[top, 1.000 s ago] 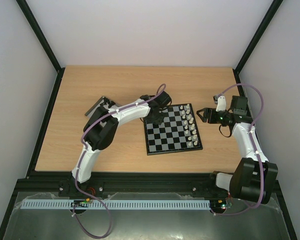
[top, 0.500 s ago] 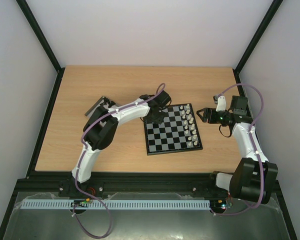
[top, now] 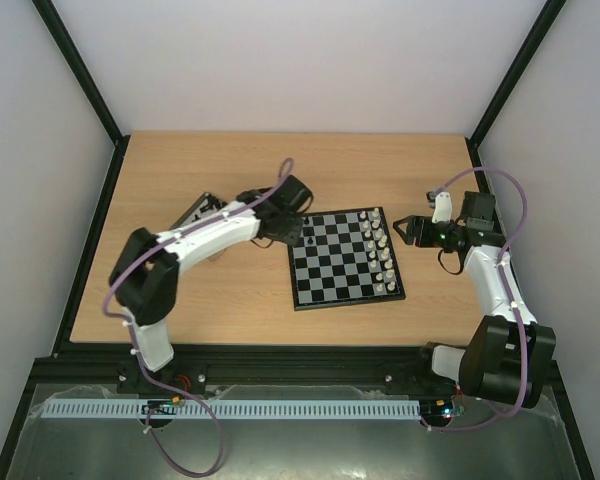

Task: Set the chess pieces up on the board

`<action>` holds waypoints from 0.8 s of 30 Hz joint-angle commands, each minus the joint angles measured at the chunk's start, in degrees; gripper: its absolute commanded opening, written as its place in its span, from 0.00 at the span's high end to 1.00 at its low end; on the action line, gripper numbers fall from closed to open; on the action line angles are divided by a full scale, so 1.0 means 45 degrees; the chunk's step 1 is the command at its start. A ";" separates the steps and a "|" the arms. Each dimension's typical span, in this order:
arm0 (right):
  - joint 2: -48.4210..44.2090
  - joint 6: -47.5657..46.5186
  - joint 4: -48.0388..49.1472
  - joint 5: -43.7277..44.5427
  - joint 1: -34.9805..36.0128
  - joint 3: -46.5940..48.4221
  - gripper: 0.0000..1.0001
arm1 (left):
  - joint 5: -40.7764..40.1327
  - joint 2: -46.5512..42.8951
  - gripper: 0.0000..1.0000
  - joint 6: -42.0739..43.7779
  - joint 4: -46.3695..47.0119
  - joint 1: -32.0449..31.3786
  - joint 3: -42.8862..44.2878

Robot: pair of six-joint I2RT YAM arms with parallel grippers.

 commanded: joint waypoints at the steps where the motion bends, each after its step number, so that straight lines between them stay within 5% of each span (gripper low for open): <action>1: 0.0017 -0.0150 -0.0408 -0.0256 0.0053 0.0285 0.29 | -0.0663 -0.1437 0.68 -0.0511 0.0013 0.1659 -0.1956; 10: 0.0027 -0.0130 -0.0414 -0.0418 0.0053 0.0289 0.29 | 0.1686 -0.1333 0.41 -0.0195 0.1016 0.4791 -0.3572; 24: 0.0017 -0.0130 -0.0435 -0.0499 0.0053 0.0286 0.29 | 0.3254 0.0867 0.37 0.0793 0.1492 0.5697 -0.2763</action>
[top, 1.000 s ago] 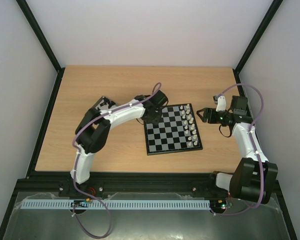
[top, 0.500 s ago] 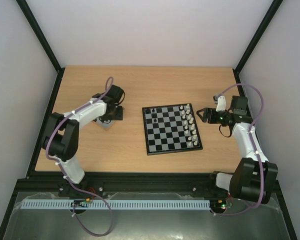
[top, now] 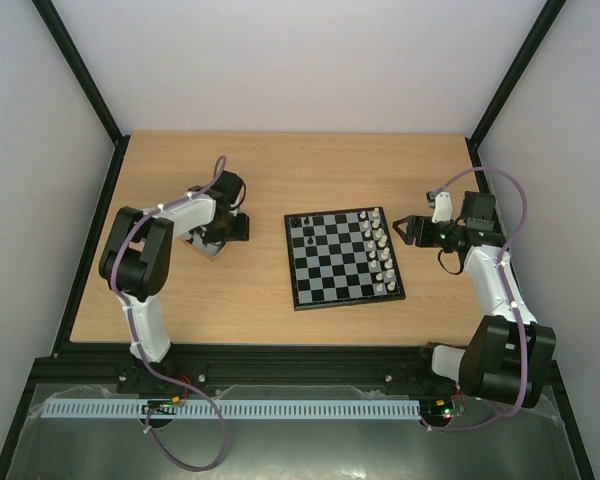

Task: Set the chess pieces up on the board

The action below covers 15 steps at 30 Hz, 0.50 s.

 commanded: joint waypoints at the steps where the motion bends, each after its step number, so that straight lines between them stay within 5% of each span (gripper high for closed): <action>1: -0.0003 -0.0140 -0.0436 -0.0416 0.0058 0.0295 0.29 | 0.1059 0.0455 0.38 0.0525 0.0090 0.0116 0.0271; 15: -0.0062 -0.0117 -0.0445 -0.0340 0.0053 0.0302 0.29 | 0.0491 -0.0529 0.40 0.0332 -0.0522 -0.3393 -0.1900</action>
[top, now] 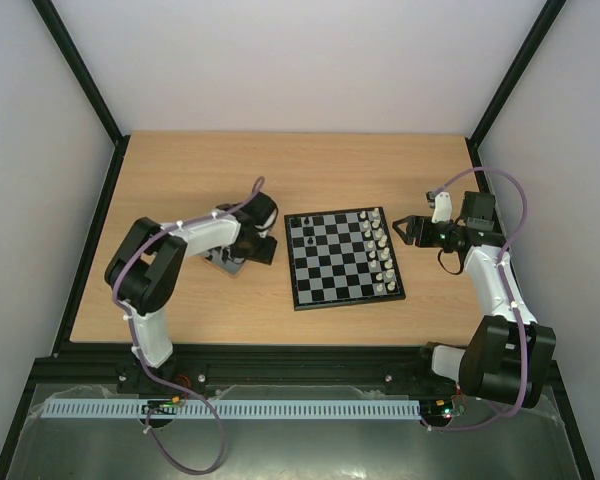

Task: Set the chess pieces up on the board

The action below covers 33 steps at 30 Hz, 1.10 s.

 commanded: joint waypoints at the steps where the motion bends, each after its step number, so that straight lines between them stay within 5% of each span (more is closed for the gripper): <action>1: -0.0064 -0.0116 -0.0445 -0.0237 0.0053 0.0293 0.29 | 0.0167 -0.0213 0.41 -0.0463 -0.0911 -0.0955 -0.1229; 15: 0.0031 -0.0067 -0.0406 -0.0197 0.0053 0.0281 0.29 | 0.0485 -0.2168 0.43 -0.1207 -0.1126 -0.2999 -0.2428; 21: 0.0094 -0.0057 -0.0395 -0.0187 0.0053 0.0268 0.29 | -0.2081 -0.3541 0.44 -0.1911 -0.1883 -0.2868 -0.1517; 25: -0.0016 -0.0028 -0.0366 -0.0163 0.0054 0.0238 0.29 | -0.3376 -0.3834 0.52 -0.2659 -0.2273 -0.2241 -0.1510; 33: 0.0001 -0.0048 -0.0342 -0.0073 0.0053 0.0243 0.29 | -0.2828 -0.3353 0.70 -0.2393 -0.2492 -0.1811 -0.1634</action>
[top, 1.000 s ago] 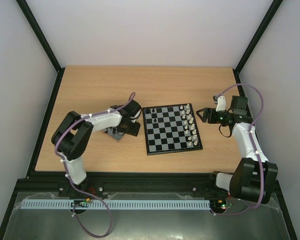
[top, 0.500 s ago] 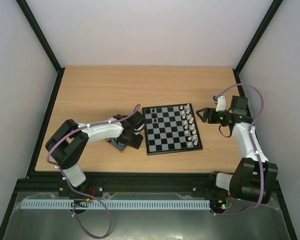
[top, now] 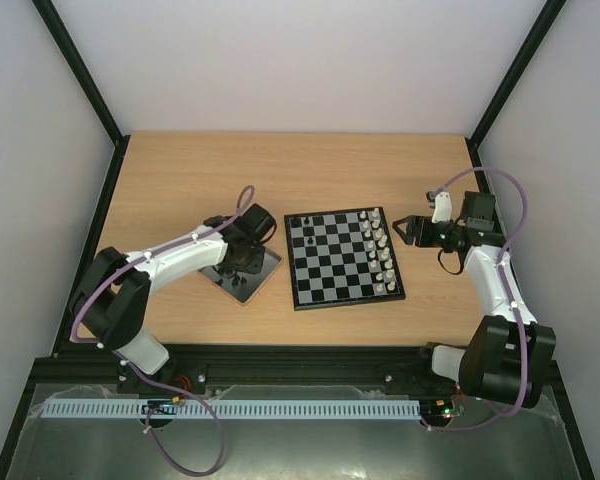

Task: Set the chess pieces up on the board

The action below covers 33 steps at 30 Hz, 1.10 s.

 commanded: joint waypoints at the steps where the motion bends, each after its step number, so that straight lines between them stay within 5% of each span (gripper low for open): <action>1: 0.0024 -0.0077 -0.0364 -0.0095 0.0053 0.0249 0.29 | 0.0117 0.0335 0.70 -0.0005 -0.0603 -0.0048 0.0004; 21: -0.0022 -0.0116 -0.0395 -0.0201 0.0053 0.0268 0.29 | 0.0474 0.1168 0.76 0.0030 -0.0436 -0.0048 -0.0784; 33: -0.0042 -0.0138 -0.0416 -0.0162 0.0053 0.0280 0.29 | 0.0728 0.1465 0.92 0.0396 0.0027 -0.0173 -0.0697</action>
